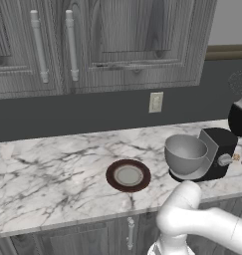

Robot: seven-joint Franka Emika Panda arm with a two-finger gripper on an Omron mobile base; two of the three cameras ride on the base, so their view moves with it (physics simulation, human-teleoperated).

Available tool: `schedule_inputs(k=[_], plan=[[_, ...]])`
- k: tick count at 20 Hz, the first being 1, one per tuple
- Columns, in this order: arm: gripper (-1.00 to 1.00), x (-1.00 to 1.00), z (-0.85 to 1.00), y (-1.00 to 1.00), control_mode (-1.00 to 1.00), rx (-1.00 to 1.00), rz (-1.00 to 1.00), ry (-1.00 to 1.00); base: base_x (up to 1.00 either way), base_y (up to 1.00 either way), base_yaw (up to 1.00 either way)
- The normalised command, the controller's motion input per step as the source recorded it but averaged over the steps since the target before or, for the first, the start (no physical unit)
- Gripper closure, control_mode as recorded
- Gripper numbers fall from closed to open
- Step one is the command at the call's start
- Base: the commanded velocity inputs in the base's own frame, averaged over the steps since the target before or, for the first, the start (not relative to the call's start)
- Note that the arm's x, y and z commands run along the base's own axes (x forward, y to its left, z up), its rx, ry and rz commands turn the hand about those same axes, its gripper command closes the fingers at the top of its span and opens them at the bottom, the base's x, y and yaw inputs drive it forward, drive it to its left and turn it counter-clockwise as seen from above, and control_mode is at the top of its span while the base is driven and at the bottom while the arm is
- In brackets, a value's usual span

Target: Add butter and sugar cubes to the stand mixer bowl and then turn on the stand mixer to begin making frosting.

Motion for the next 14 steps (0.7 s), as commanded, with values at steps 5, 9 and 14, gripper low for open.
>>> schedule_inputs(k=[5,9,14], plan=[[-1.0,0.11,-0.21,-0.15,-1.0,0.0,0.0,0.0,0.0,0.0,0.0],[-1.0,0.24,-0.2,-0.08,-1.0,0.0,0.0,0.0,0.0,0.0,0.0],[-1.0,0.26,-0.22,-0.05,-1.0,0.0,0.0,0.01,0.0,0.0,0.0]])
